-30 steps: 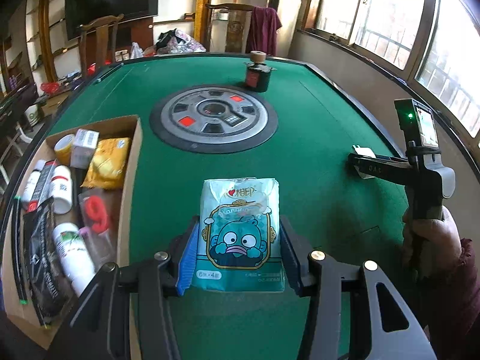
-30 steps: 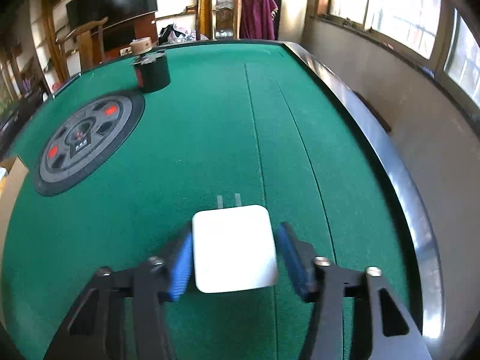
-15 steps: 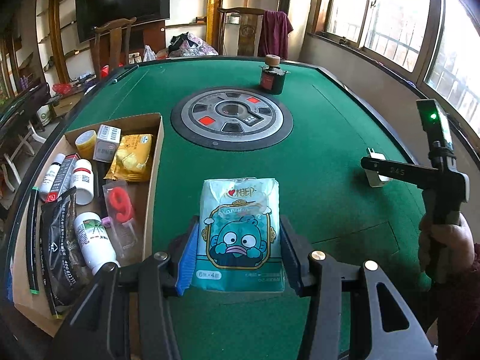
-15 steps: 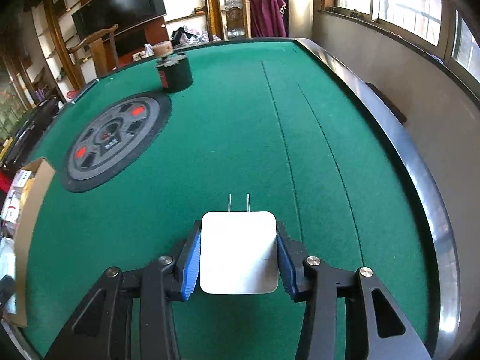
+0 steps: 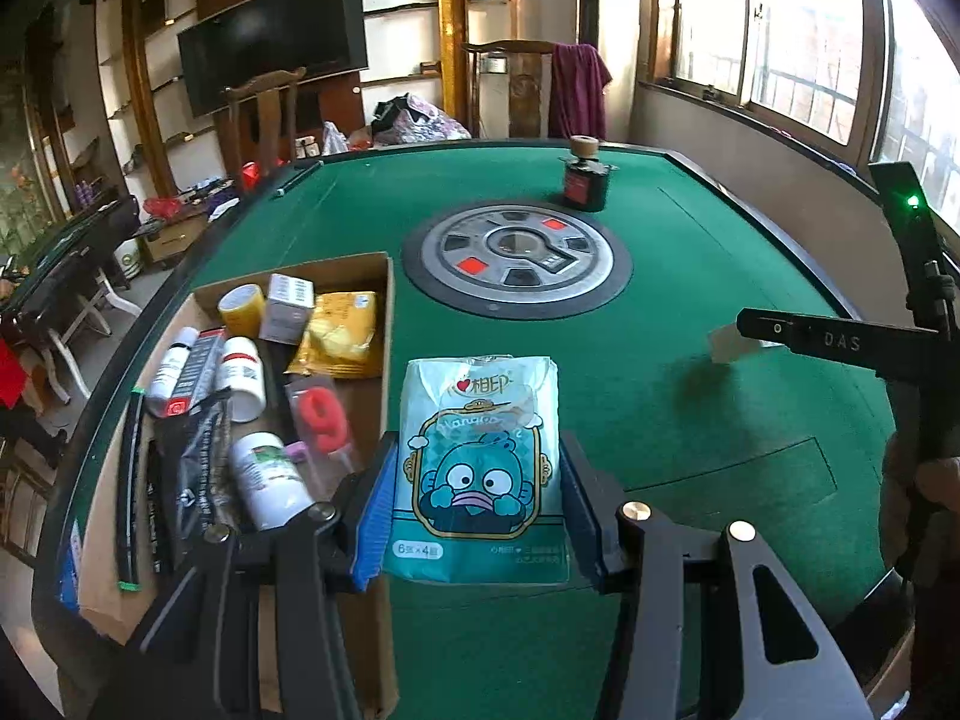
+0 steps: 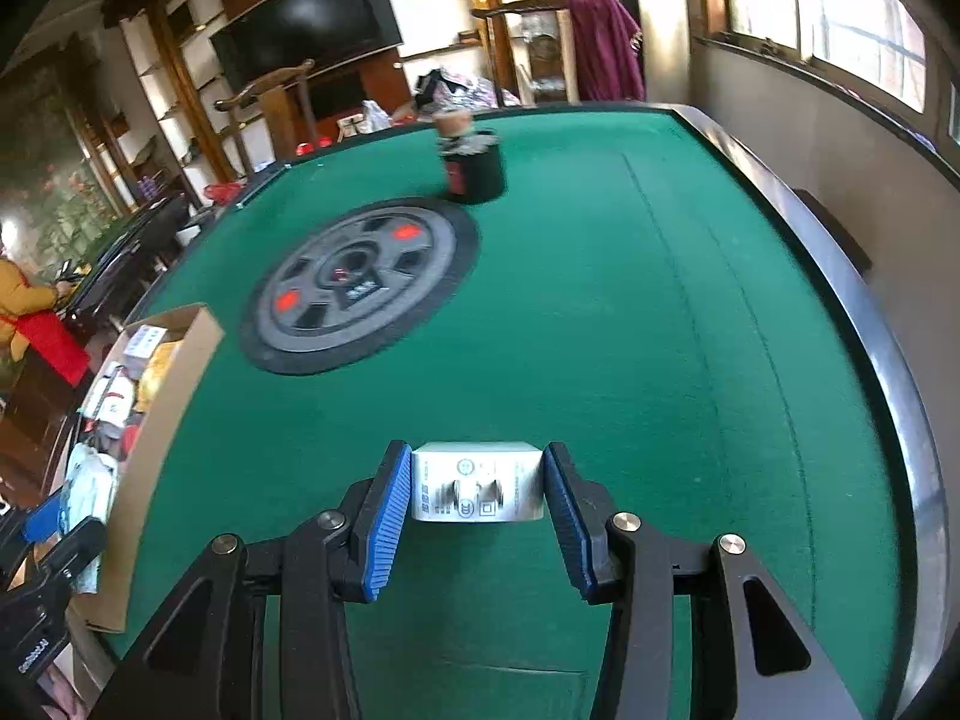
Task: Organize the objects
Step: 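Lower the tissue pack and charger plug into the cardboard box, open both grippers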
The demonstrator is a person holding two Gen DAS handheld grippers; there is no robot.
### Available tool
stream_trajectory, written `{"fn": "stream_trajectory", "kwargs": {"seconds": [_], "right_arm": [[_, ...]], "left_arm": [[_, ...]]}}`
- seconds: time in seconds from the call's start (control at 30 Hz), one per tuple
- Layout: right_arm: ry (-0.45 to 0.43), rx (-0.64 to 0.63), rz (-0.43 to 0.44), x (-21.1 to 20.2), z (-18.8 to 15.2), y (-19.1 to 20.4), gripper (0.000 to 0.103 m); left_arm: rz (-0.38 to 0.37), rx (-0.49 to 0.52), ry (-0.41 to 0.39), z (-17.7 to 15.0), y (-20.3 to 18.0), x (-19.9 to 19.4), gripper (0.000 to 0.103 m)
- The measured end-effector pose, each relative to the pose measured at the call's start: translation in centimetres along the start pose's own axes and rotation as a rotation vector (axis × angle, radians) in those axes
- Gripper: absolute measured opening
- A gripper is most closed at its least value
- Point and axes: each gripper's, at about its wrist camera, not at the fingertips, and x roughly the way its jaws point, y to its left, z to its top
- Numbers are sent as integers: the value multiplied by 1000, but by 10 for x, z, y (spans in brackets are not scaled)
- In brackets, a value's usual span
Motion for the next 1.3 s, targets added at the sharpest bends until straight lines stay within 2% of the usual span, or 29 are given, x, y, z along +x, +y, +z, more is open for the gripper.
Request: {"fn": "stream_trajectory", "kwargs": {"seconds": [0.33, 0.87, 1.0, 1.3], "right_arm": [[-19, -55, 83, -12, -1, 43, 49], [16, -234, 309, -26, 0, 161, 49], [32, -271, 338, -24, -3, 184, 49], [96, -305, 391, -17, -10, 210, 49]], "left_arm": [[42, -37, -16, -9, 27, -10, 49], [139, -111, -38, -32, 88, -35, 49], [139, -131, -29, -39, 99, -33, 49], [125, -165, -11, -48, 114, -27, 49]]}}
